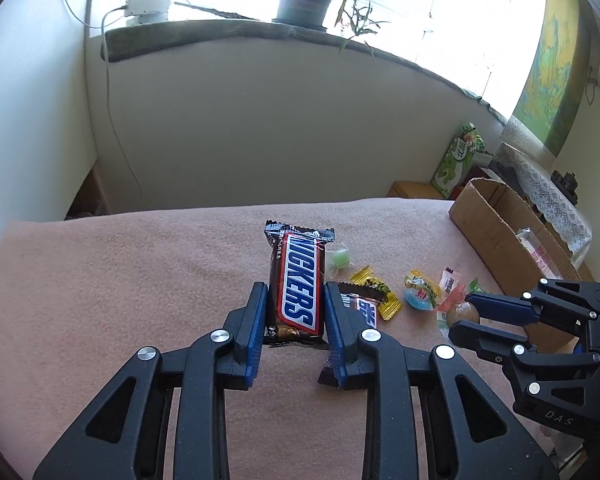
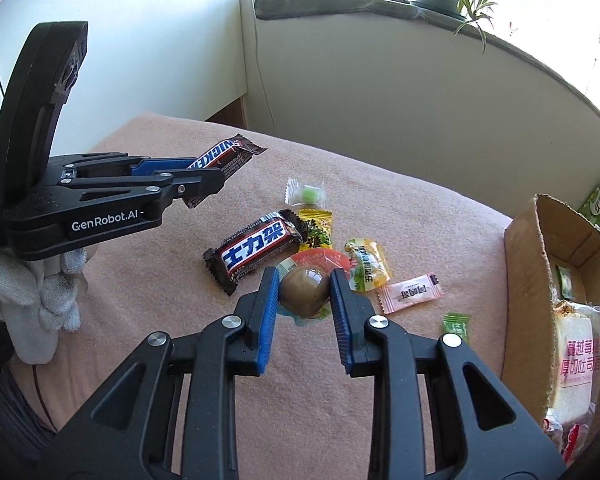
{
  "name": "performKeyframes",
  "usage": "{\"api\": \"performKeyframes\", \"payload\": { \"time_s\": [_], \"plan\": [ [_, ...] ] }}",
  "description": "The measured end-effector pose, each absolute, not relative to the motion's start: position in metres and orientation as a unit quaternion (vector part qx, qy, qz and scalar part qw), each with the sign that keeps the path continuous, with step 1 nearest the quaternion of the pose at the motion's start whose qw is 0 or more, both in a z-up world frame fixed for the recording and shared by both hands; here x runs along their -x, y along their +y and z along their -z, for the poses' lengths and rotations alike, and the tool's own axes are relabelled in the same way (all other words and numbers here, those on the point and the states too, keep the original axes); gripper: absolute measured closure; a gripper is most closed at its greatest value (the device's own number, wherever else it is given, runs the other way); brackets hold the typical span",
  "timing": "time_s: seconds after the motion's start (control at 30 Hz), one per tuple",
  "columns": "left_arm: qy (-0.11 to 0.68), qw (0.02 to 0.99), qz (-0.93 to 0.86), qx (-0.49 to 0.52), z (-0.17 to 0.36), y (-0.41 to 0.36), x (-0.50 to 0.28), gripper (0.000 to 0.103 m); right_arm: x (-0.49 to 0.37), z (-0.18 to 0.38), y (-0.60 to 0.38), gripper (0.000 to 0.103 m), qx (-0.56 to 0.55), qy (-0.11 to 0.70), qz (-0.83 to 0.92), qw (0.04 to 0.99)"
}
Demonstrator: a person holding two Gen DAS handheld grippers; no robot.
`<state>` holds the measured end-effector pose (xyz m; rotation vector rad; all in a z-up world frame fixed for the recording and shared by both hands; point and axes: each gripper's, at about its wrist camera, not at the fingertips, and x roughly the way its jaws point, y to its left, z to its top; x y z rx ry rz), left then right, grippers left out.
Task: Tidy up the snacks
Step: 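Carry the Snickers bar with the left gripper over the box while the right gripper carries the round candy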
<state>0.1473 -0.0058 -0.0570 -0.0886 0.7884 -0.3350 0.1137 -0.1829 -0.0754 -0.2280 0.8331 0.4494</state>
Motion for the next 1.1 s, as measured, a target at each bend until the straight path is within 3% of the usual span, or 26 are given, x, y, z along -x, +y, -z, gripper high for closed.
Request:
{"api": "performKeyframes", "payload": {
  "time_s": [0.63,1.1],
  "plan": [
    [0.353,0.903,0.240,0.038,0.024,-0.094,-0.150,0.077,-0.129,0.019,-0.290,0.076,0.066,0.366,-0.150,0.916],
    [0.360,0.888,0.284,0.025,0.020,-0.169,-0.164,0.077,-0.160,0.008,-0.377,0.076,0.018,0.374,-0.094,0.922]
  ]
}}
